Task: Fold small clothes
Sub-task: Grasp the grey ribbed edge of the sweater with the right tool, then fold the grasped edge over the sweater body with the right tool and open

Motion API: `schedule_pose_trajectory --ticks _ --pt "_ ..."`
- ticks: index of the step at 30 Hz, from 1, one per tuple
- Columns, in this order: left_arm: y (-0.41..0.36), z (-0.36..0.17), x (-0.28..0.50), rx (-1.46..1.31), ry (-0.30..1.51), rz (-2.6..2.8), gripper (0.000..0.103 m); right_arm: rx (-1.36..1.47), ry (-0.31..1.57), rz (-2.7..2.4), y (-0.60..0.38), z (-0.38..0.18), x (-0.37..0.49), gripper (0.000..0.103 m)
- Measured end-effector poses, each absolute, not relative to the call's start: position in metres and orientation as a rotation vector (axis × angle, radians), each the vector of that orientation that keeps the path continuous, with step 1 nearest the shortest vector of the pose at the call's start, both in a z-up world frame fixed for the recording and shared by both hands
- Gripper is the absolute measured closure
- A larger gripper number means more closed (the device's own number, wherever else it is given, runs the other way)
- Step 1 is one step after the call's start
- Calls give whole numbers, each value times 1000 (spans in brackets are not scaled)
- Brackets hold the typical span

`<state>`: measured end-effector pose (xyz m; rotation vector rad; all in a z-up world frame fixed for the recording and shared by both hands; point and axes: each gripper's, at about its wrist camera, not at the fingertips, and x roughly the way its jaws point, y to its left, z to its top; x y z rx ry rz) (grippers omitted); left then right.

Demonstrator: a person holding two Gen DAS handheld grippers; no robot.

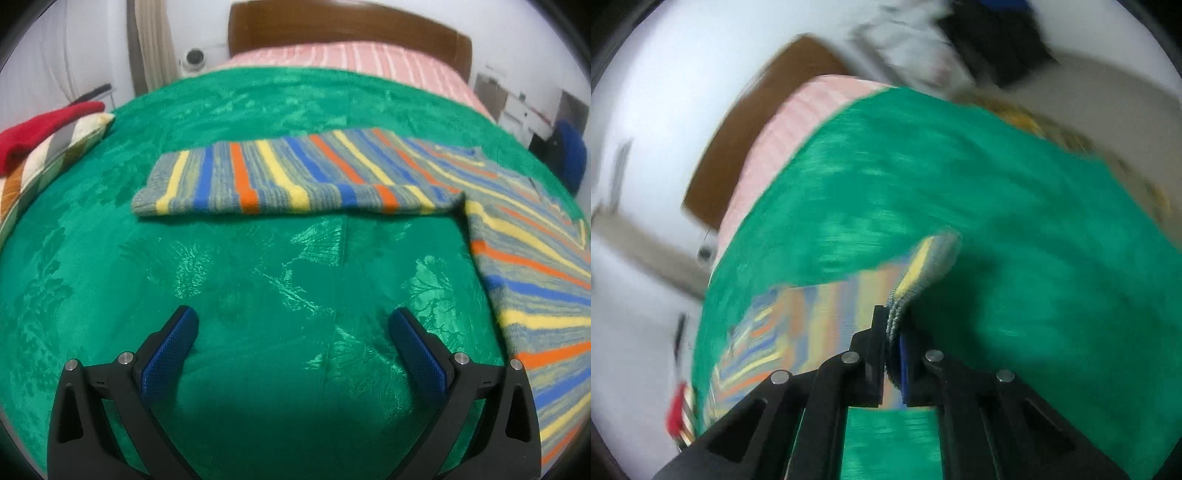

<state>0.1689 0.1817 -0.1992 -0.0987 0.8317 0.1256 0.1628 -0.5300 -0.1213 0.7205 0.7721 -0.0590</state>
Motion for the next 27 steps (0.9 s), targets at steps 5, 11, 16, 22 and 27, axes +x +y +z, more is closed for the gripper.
schedule_pose_trajectory --ticks 5,11,16,22,27 --pt "180 -200 167 -96 808 129 0 539 744 212 -413 -41 209 97" --pt "181 -200 164 -103 791 121 0 455 798 495 -248 -41 264 94" --pt "184 -200 162 -117 780 112 0 588 891 584 -200 -91 272 42" --pt "184 -200 163 -115 776 115 0 458 949 481 -232 -114 237 42" --pt "183 -200 163 -113 775 116 0 330 1112 248 -296 -169 212 52"
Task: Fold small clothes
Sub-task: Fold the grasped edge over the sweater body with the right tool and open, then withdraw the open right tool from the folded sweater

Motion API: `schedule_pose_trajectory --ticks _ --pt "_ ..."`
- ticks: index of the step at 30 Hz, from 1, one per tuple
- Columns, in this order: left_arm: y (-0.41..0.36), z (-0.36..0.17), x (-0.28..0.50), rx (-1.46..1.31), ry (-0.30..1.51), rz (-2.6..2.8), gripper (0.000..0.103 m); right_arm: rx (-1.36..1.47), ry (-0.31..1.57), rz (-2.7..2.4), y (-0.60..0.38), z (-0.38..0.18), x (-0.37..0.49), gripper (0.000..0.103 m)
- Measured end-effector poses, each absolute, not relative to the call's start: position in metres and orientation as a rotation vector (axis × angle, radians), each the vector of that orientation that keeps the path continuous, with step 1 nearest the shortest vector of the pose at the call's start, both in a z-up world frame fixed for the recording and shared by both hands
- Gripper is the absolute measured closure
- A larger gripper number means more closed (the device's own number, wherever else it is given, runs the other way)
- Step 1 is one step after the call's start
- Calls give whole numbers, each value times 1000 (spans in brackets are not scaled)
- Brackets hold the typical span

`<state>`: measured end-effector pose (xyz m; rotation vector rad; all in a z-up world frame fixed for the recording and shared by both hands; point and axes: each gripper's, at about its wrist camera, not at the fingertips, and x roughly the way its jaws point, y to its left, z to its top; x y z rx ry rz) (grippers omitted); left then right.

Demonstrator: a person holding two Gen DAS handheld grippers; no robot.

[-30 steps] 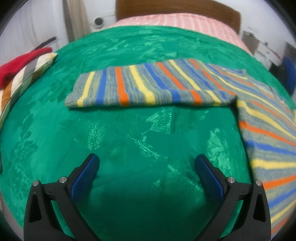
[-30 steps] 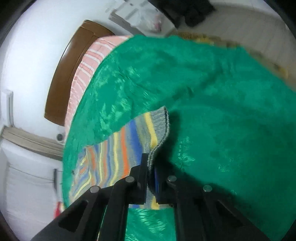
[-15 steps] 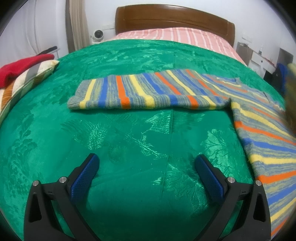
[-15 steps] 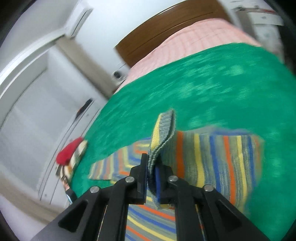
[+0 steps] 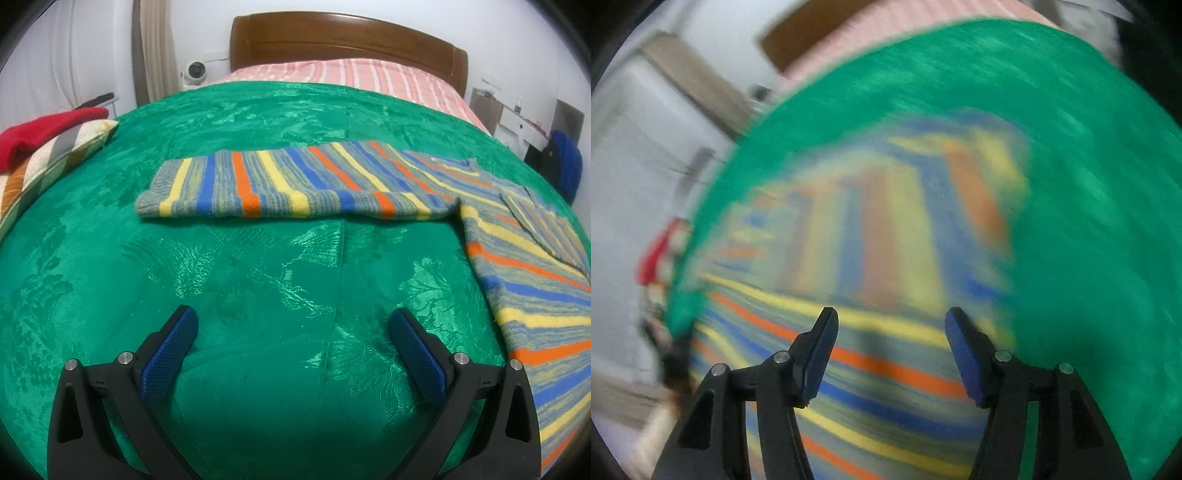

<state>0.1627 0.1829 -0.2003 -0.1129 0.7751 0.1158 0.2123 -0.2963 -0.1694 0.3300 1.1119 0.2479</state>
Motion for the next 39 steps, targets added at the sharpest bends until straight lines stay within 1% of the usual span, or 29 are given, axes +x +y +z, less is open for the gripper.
schedule_pose_trajectory --ticks 1,2,3,4,6,7,10,14,15,16,17,19,22,39 --pt "183 -200 163 -112 775 117 0 336 1099 248 -315 -177 199 73" --pt "183 -200 163 -111 775 118 0 338 1086 245 -323 -174 193 75" --pt "183 -200 163 -110 775 119 0 342 1065 241 -331 -171 183 73" --pt "183 -200 163 -109 776 119 0 310 1039 192 -339 -164 170 56" --pt "183 -201 163 -109 776 120 0 235 979 134 -342 -151 152 43" --pt "183 -200 164 -109 776 120 0 182 935 112 -346 -145 139 42" --pt "183 -200 163 -109 776 120 0 63 880 26 -355 -140 126 42" --pt "183 -200 164 -108 776 120 0 -8 843 -39 -371 -158 127 40" --pt "183 -200 164 -108 776 120 0 -1 850 -43 -374 -165 127 36" --pt "183 -201 164 -109 775 119 0 26 846 -32 -378 -174 127 35" --pt "183 -200 164 -110 775 118 0 52 826 -19 -381 -176 126 34" --pt "184 -200 164 -112 775 118 0 85 810 3 -385 -177 126 29" --pt "184 -200 164 -111 775 118 0 68 806 14 -378 -183 130 24" --pt "184 -200 164 -109 776 120 0 52 791 6 -372 -188 132 23"
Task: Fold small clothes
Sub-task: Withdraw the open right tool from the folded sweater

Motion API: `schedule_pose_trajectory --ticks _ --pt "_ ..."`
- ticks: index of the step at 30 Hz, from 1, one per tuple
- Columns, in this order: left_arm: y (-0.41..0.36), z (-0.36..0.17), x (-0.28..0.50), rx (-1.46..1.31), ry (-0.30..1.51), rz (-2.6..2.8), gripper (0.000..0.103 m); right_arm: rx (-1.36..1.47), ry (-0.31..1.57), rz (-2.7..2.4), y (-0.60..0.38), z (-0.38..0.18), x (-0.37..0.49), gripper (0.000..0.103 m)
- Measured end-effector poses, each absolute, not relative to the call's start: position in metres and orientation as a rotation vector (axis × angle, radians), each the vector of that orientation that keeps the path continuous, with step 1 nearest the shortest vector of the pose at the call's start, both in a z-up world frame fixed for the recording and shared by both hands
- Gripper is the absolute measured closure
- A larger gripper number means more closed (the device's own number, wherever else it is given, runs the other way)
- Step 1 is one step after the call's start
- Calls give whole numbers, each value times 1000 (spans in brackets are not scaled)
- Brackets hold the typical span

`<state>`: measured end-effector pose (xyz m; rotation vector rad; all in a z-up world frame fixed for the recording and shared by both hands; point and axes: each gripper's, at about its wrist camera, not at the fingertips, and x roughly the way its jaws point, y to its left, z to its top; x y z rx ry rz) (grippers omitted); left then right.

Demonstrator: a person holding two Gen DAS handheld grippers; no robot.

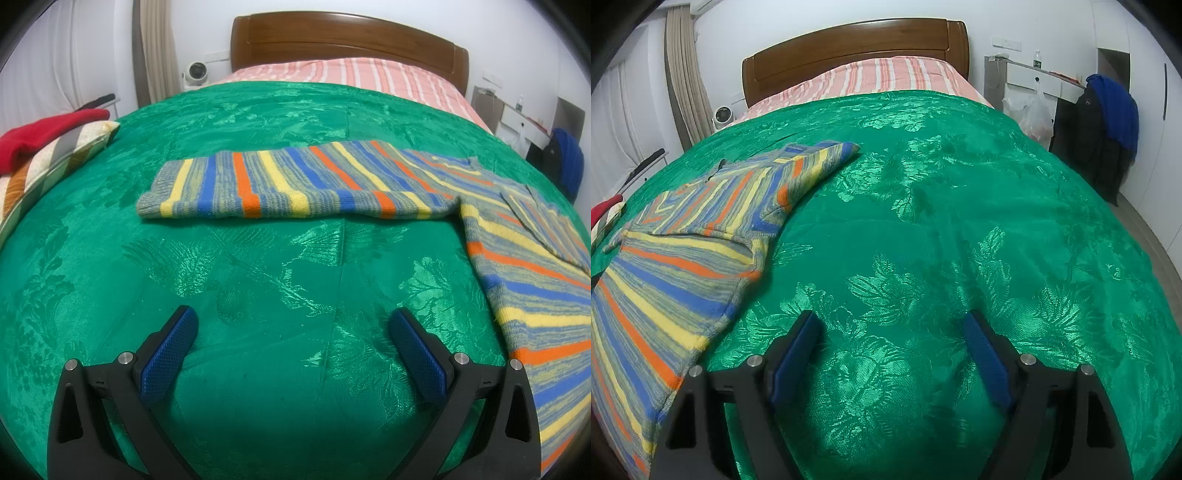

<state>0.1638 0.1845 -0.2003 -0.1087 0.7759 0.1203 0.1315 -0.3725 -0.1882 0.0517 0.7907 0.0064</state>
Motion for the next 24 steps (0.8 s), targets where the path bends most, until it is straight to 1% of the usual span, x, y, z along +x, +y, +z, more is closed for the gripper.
schedule_pose_trajectory --ticks 24 --pt "184 -199 164 -97 794 116 0 51 791 6 -373 -188 132 23"
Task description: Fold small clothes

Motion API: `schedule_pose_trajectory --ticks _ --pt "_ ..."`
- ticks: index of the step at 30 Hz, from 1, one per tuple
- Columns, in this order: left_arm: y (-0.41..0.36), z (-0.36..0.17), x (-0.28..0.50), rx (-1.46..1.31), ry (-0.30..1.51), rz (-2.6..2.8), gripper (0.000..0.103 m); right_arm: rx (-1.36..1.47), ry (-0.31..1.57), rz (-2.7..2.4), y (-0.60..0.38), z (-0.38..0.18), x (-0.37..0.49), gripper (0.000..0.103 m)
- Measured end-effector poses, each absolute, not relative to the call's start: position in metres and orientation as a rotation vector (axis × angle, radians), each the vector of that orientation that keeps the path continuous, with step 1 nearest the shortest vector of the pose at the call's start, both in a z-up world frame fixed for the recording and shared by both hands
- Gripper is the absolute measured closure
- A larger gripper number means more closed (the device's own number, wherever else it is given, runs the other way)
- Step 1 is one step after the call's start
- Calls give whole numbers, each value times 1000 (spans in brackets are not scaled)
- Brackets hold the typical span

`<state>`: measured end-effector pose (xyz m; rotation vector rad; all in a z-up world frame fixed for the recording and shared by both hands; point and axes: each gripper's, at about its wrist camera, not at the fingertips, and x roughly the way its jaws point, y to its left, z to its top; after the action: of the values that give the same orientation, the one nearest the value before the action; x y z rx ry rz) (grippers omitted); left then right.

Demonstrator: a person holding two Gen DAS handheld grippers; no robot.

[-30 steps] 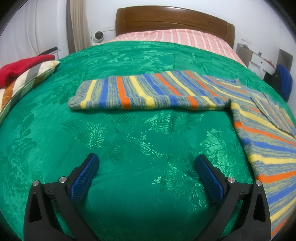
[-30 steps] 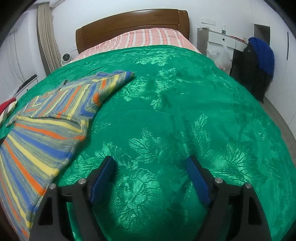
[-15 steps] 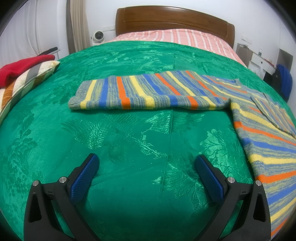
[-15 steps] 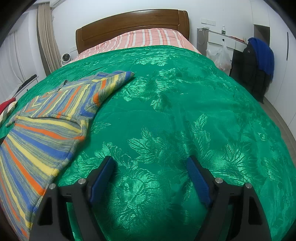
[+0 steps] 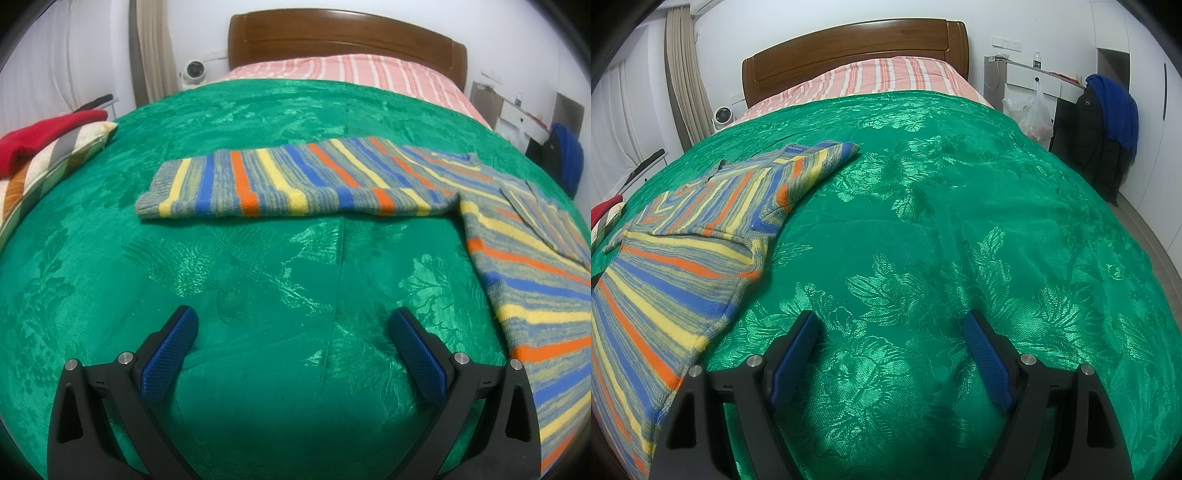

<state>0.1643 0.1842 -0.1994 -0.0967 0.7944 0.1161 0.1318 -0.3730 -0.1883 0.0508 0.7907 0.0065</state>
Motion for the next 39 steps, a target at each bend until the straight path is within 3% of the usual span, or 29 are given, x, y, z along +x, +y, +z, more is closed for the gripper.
schedule_pose_trajectory --ticks 6,13,19,23,25,26,30,35,39 --pt "195 -173 155 -175 933 31 1 47 792 3 -373 -188 131 23" --pt "294 -106 166 -434 822 97 1 50 790 4 -373 -188 130 22" --pt "360 -147 227 -687 968 148 6 46 790 1 -373 -188 131 22" --pt "333 -166 254 -625 1035 130 26 41 792 -4 -373 -188 131 22" --pt "318 -170 263 -520 1044 154 62 41 792 -4 -374 -189 131 22" --pt "312 -169 265 -485 1048 169 99 41 792 -3 -374 -189 131 22" --pt "278 -127 268 -407 964 103 99 41 792 -4 -373 -188 131 22" --pt "149 -25 270 -153 814 -174 99 33 793 -9 -373 -189 131 22" --pt "47 2 273 -74 776 -367 99 31 793 -10 -373 -189 131 22"
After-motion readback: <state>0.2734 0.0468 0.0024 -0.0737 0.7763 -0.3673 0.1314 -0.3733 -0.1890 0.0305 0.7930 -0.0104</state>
